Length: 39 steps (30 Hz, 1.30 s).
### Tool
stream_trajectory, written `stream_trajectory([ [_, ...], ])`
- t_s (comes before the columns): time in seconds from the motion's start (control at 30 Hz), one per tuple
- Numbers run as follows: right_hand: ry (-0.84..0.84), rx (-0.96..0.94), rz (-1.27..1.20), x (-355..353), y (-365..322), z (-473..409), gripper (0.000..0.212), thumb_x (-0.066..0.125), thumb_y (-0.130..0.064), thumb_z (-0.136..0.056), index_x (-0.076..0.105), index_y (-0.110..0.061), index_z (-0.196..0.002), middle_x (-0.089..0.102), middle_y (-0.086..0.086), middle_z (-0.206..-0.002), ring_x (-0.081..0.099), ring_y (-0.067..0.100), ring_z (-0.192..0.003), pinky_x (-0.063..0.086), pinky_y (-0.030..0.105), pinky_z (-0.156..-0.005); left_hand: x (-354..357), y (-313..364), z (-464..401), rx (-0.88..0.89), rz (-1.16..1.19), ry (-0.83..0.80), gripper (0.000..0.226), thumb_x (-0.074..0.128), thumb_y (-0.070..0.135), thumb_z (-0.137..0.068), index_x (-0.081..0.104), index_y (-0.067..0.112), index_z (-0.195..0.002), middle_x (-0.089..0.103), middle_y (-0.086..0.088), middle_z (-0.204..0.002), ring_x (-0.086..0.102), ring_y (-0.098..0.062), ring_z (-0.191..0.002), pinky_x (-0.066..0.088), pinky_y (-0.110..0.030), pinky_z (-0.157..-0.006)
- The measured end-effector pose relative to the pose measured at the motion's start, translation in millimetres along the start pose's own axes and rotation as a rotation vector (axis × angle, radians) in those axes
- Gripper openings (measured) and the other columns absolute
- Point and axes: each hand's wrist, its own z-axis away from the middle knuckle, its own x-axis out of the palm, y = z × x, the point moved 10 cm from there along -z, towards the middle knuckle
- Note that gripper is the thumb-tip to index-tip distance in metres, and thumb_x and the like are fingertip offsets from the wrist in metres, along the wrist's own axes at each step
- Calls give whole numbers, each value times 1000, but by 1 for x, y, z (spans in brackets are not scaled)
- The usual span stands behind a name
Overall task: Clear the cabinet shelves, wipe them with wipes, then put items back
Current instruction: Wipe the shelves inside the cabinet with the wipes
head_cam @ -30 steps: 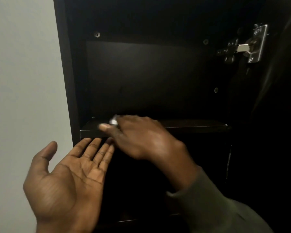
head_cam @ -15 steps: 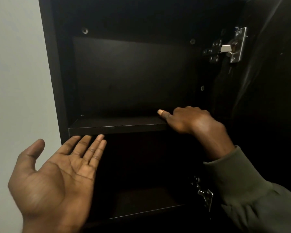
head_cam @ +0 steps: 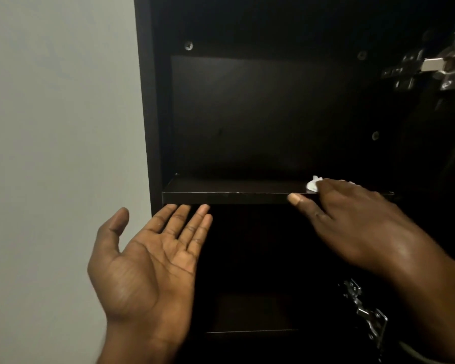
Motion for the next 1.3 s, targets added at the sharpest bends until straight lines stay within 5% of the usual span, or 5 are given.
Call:
stream_trajectory([
  [0.43, 75, -594, -200, 23, -169, -26, 36, 45, -31, -100, 49, -23, -134, 56, -3, -131, 54, 18, -117, 41, 33, -83, 4, 3, 2, 28, -35, 10, 63, 36, 50, -95, 52, 1, -132, 67, -19, -122, 64, -35, -116, 45, -48, -107],
  [0.7, -109, -37, -186, 2, -6, -15, 56, 32, -71, -89, 41, -46, -139, 47, -8, -144, 45, 23, -131, 38, 45, -107, -7, 3, -3, 18, -31, 46, 61, 43, 54, -92, 53, 10, -133, 63, -25, -127, 64, -47, -110, 49, -53, -98],
  [0.9, -156, 248, -194, 2, 45, -12, 70, 24, -73, -88, 42, -31, -141, 45, 6, -144, 42, 31, -131, 34, 49, -104, -3, 4, 3, 17, -60, 29, 62, 41, 48, -94, 48, 4, -138, 59, -26, -132, 64, -46, -111, 44, -54, -106],
  [1.13, -116, -95, -131, 7, -40, -24, 55, 20, -67, -95, 55, -35, -124, 60, -4, -125, 55, 21, -112, 40, 39, -86, 2, 3, 4, 19, -64, 53, 66, 41, 47, -95, 41, 1, -142, 51, -27, -140, 61, -45, -116, 43, -54, -108],
  [1.3, -66, -433, -149, 20, -126, -37, 41, 41, -54, -98, 51, -35, -132, 60, -7, -126, 56, 17, -114, 44, 36, -84, -1, 6, 5, 44, -72, 96, 70, 39, 46, -95, 36, -3, -145, 46, -27, -145, 51, -44, -128, 40, -52, -111],
])
